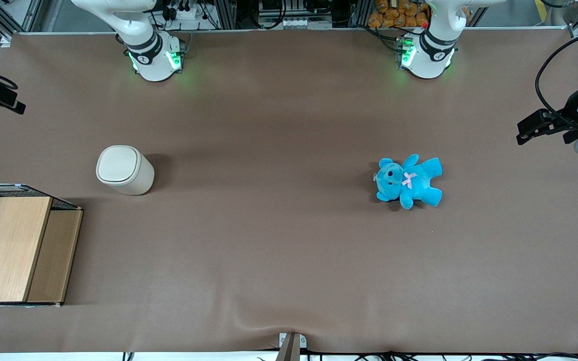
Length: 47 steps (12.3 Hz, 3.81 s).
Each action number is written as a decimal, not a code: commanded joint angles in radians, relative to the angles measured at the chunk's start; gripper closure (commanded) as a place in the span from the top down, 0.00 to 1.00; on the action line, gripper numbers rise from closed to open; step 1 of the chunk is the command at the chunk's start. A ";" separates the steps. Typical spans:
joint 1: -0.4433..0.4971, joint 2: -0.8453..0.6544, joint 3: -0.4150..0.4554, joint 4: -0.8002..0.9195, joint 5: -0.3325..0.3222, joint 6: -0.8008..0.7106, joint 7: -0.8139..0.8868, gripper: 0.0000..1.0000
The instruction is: Open trash can with right arm
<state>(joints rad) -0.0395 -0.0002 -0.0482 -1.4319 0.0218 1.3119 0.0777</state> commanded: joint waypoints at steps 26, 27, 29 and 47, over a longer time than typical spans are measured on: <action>-0.023 0.365 0.008 -0.264 -0.029 0.133 -0.001 0.00; -0.025 0.373 0.008 -0.283 -0.029 0.167 -0.001 0.00; -0.026 0.399 0.008 -0.288 -0.031 0.188 -0.001 0.00; -0.016 0.310 0.011 -0.331 -0.034 0.189 0.007 0.00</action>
<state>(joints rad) -0.0545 0.3983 -0.0449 -1.7685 0.0102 1.5303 0.0772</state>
